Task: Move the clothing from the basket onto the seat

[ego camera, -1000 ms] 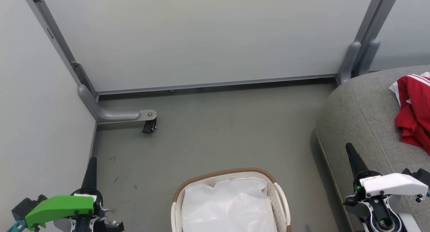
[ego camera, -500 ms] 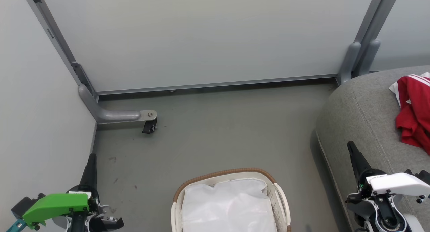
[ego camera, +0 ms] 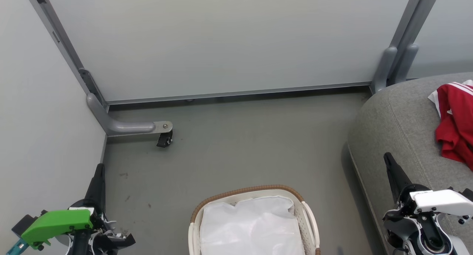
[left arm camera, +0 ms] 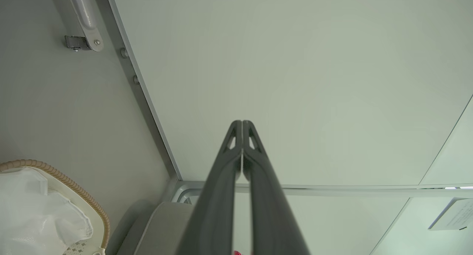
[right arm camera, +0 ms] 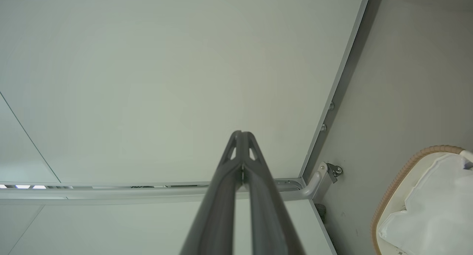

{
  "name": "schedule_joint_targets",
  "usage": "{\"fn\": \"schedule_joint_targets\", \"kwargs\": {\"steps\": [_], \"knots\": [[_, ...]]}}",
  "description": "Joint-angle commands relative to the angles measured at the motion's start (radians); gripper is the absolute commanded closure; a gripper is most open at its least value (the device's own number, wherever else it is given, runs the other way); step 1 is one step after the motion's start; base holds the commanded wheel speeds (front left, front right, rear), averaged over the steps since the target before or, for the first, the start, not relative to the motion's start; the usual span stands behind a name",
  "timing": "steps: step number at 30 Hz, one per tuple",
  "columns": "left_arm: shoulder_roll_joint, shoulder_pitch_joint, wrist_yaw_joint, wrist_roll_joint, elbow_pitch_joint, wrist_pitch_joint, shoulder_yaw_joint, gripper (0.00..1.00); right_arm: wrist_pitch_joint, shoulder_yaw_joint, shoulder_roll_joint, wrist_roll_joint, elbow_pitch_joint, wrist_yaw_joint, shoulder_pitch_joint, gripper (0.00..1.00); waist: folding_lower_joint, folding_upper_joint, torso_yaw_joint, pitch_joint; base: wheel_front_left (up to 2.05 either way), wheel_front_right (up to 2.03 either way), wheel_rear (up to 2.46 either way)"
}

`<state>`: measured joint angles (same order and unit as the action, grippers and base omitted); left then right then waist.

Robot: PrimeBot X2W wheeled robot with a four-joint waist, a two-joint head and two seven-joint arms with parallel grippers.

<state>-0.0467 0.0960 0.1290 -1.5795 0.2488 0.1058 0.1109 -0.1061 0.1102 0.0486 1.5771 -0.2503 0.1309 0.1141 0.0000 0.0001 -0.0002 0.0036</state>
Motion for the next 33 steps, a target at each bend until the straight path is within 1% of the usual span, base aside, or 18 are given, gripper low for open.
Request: {"fn": "schedule_joint_targets", "kwargs": {"steps": [1,3,33], "knots": [[-0.006,0.020,0.003,-0.027,-0.005,0.008,0.005,1.00,-0.009,0.005,0.003,0.028,0.007,0.000,-0.010,1.00,0.0000,-0.0001,0.000,0.000,0.00,0.00,0.00],[-0.007,0.021,0.003,-0.038,-0.006,0.013,0.007,1.00,-0.012,0.007,0.003,0.041,0.010,0.000,-0.011,1.00,0.0000,-0.0001,0.000,0.000,0.00,0.00,0.00],[-0.006,0.018,0.003,-0.035,-0.005,0.012,0.005,1.00,-0.011,0.006,0.003,0.037,0.009,0.000,-0.011,1.00,0.0000,-0.0001,0.000,0.000,0.00,0.00,0.00]]}}
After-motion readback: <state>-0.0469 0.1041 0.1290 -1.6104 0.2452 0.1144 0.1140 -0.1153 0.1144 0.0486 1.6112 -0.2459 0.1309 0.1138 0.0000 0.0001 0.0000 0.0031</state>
